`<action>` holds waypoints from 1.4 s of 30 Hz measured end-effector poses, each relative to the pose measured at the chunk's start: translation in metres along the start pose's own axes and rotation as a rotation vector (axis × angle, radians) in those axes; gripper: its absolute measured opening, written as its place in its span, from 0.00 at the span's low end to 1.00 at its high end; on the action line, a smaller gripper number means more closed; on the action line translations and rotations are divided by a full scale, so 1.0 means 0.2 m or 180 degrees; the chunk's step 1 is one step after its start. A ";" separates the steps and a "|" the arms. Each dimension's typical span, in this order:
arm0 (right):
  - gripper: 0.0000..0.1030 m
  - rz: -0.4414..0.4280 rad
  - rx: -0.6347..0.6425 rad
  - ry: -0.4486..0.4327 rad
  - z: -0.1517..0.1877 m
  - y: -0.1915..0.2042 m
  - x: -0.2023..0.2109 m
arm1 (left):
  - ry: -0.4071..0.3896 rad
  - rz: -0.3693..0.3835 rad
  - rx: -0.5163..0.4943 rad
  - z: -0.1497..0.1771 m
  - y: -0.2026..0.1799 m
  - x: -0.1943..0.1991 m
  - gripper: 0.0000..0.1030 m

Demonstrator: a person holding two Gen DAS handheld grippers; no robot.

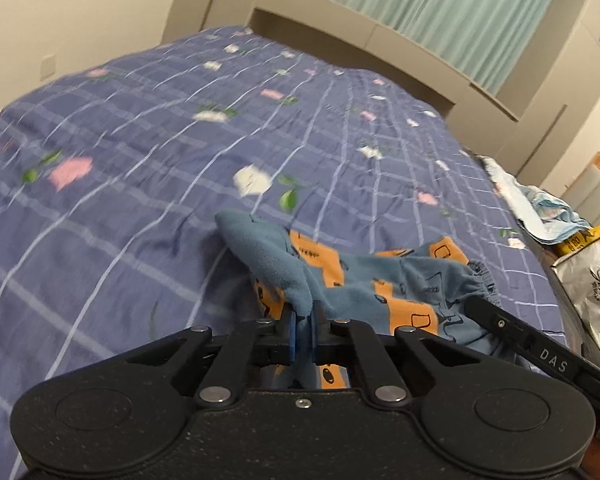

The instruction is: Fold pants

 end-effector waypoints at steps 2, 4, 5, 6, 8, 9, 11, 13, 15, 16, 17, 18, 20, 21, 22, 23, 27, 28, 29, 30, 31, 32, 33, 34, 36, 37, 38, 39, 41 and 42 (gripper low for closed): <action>0.26 0.0080 0.0005 -0.0099 -0.02 -0.01 0.02 | -0.0027 0.0053 -0.0082 -0.05 -0.05 -0.02 0.06; 0.26 0.0172 -0.0016 -0.0208 -0.04 -0.03 0.06 | -0.0066 0.0116 -0.0176 -0.09 -0.11 -0.05 0.06; 0.26 0.0222 -0.0042 -0.0267 -0.05 -0.05 0.07 | -0.0083 0.0153 -0.0225 -0.11 -0.15 -0.06 0.06; 0.26 0.0274 -0.0070 -0.0332 -0.06 -0.07 0.09 | -0.0099 0.0194 -0.0280 -0.14 -0.19 -0.08 0.06; 0.26 0.0420 -0.0115 -0.0476 -0.09 -0.11 0.13 | -0.0125 0.0279 -0.0404 -0.19 -0.28 -0.12 0.06; 0.26 0.0485 -0.0140 -0.0529 -0.10 -0.13 0.15 | -0.0129 0.0318 -0.0470 -0.21 -0.32 -0.14 0.06; 0.26 0.0623 -0.0232 -0.0617 -0.13 -0.18 0.17 | -0.0121 0.0399 -0.0594 -0.26 -0.41 -0.21 0.06; 0.26 0.0759 -0.0343 -0.0663 -0.15 -0.24 0.19 | -0.0093 0.0477 -0.0711 -0.29 -0.50 -0.27 0.06; 0.26 0.0894 -0.0433 -0.0690 -0.15 -0.29 0.19 | -0.0053 0.0538 -0.0831 -0.31 -0.57 -0.34 0.06; 0.26 0.0956 -0.0466 -0.0693 -0.15 -0.32 0.19 | -0.0024 0.0553 -0.0879 -0.30 -0.59 -0.37 0.06; 0.26 0.1004 -0.0494 -0.0682 -0.15 -0.35 0.19 | 0.0013 0.0555 -0.0922 -0.29 -0.62 -0.41 0.06; 0.26 0.1042 -0.0519 -0.0657 -0.15 -0.38 0.18 | 0.0053 0.0551 -0.0953 -0.28 -0.64 -0.44 0.06; 0.26 0.1111 -0.0559 -0.0584 -0.13 -0.43 0.16 | 0.0138 0.0545 -0.0994 -0.25 -0.66 -0.49 0.06; 0.26 0.1134 -0.0580 -0.0542 -0.13 -0.45 0.15 | 0.0166 0.0534 -0.1006 -0.24 -0.66 -0.51 0.06; 0.26 0.1139 -0.0603 -0.0504 -0.12 -0.48 0.14 | 0.0166 0.0514 -0.1021 -0.22 -0.66 -0.52 0.06; 0.26 0.1133 -0.0635 -0.0473 -0.11 -0.50 0.13 | 0.0160 0.0505 -0.1032 -0.22 -0.66 -0.52 0.06; 0.27 0.1128 -0.0687 -0.0412 -0.05 -0.53 0.11 | 0.0175 0.0506 -0.0995 -0.21 -0.63 -0.53 0.06; 0.27 0.1128 -0.0691 -0.0411 -0.04 -0.52 0.12 | 0.0180 0.0505 -0.0991 -0.21 -0.62 -0.53 0.07; 0.27 0.1130 -0.0692 -0.0411 -0.04 -0.52 0.11 | 0.0183 0.0502 -0.0990 -0.21 -0.62 -0.52 0.07; 0.28 0.1132 -0.0691 -0.0406 -0.05 -0.53 0.11 | 0.0186 0.0499 -0.0988 -0.21 -0.62 -0.52 0.08; 0.29 0.1137 -0.0691 -0.0397 -0.05 -0.52 0.11 | 0.0192 0.0493 -0.0983 -0.21 -0.62 -0.52 0.10; 0.30 0.1145 -0.0690 -0.0382 -0.05 -0.53 0.10 | 0.0199 0.0486 -0.0976 -0.21 -0.62 -0.52 0.11; 0.33 0.1161 -0.0695 -0.0373 -0.05 -0.53 0.10 | 0.0210 0.0478 -0.0961 -0.21 -0.62 -0.52 0.15; 0.37 0.1175 -0.0705 -0.0366 -0.05 -0.53 0.11 | 0.0225 0.0471 -0.0941 -0.21 -0.62 -0.52 0.21; 0.42 0.1192 -0.0713 -0.0367 -0.04 -0.54 0.12 | 0.0224 0.0459 -0.0907 -0.21 -0.61 -0.51 0.25; 0.49 0.1208 -0.0713 -0.0370 -0.04 -0.54 0.13 | 0.0222 0.0450 -0.0899 -0.21 -0.61 -0.50 0.30; 0.52 0.1218 -0.0712 -0.0376 -0.04 -0.54 0.13 | 0.0218 0.0439 -0.0887 -0.22 -0.61 -0.49 0.34; 0.57 0.1217 -0.0709 -0.0384 -0.04 -0.54 0.14 | 0.0208 0.0425 -0.0874 -0.22 -0.60 -0.48 0.41; 0.63 0.1217 -0.0695 -0.0407 -0.05 -0.52 0.16 | 0.0168 0.0397 -0.0845 -0.22 -0.60 -0.44 0.51; 0.69 0.1215 -0.0680 -0.0423 -0.05 -0.52 0.18 | 0.0144 0.0390 -0.0837 -0.23 -0.60 -0.43 0.57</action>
Point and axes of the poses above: each gripper's, at about its wrist camera, not at the fingertips, and x roughly against the way its jaws point, y to its left, z to its underside, the point moved 4 cm from there along -x, roughly the way its jaws point, and after that the axes turned 6 degrees about y, right-handed, at the moved point
